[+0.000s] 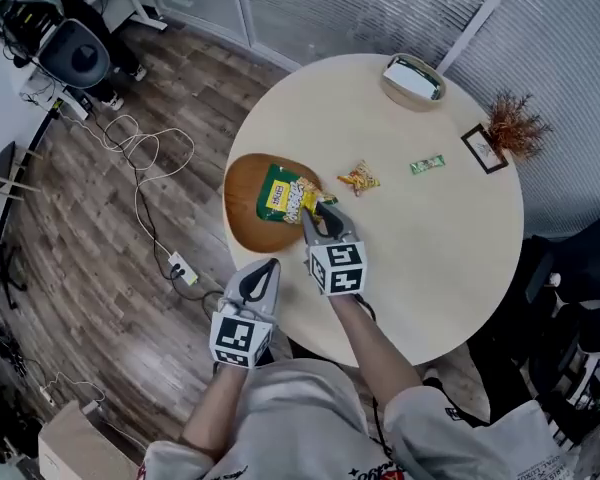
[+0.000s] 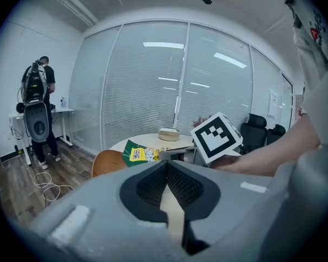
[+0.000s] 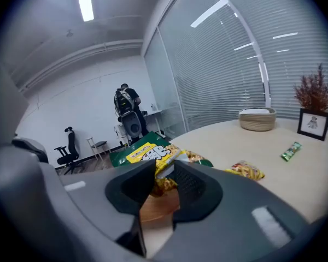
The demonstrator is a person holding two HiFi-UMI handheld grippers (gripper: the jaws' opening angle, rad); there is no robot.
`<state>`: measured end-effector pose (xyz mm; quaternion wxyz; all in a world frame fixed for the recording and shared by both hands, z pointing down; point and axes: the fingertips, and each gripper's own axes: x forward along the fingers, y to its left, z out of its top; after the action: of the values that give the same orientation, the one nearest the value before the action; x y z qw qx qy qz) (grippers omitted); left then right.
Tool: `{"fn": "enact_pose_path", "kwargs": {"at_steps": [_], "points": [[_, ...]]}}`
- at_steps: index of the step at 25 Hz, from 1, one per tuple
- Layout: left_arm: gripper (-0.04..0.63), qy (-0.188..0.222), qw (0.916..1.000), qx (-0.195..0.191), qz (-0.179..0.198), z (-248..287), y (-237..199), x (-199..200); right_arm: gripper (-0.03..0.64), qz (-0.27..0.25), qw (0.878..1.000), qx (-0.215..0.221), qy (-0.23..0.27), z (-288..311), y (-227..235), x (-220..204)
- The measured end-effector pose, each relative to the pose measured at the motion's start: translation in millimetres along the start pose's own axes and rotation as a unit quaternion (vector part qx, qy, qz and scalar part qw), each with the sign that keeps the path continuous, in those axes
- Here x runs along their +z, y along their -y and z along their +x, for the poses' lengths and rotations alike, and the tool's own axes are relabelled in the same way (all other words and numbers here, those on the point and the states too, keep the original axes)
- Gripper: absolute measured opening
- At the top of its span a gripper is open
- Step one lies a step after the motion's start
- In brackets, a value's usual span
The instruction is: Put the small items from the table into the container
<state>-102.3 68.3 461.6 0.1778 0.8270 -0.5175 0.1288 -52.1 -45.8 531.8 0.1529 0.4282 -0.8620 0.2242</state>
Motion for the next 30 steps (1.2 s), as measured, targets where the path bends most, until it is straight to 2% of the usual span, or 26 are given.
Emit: {"fn": "enact_pose_path", "kwargs": {"at_steps": [3, 8, 15, 21, 24, 27, 30], "points": [[-0.002, -0.001, 0.9998, 0.017, -0.007, -11, -13, -3, 0.107, -0.022, 0.999, 0.022, -0.024, 23, -26, -11], [-0.003, 0.001, 0.9992, 0.037, -0.016, -26, -30, -9, 0.134, -0.047, 0.997, 0.033, -0.054, 44, -47, -28], [-0.002, -0.006, 0.9991, 0.033, -0.025, -23, -32, -14, 0.146, -0.043, 0.998, 0.024, -0.03, 33, -43, -17], [-0.002, -0.011, 0.9999, 0.009, -0.006, -1, -14, -16, 0.116, -0.03, 1.0, 0.003, 0.007, 2, -13, 0], [-0.002, -0.015, 0.9998, -0.007, 0.007, 14, 0, -15, 0.082, -0.025, 0.999, -0.018, 0.025, -20, 13, 3], [-0.003, -0.016, 0.9993, -0.03, 0.016, 27, 16, -14, 0.018, -0.019, 0.998, -0.045, 0.037, -41, 38, 1], [-0.003, -0.02, 0.9981, -0.052, 0.025, 39, 33, -10, 0.005, -0.009, 0.996, -0.075, 0.042, -64, 61, -2]]}}
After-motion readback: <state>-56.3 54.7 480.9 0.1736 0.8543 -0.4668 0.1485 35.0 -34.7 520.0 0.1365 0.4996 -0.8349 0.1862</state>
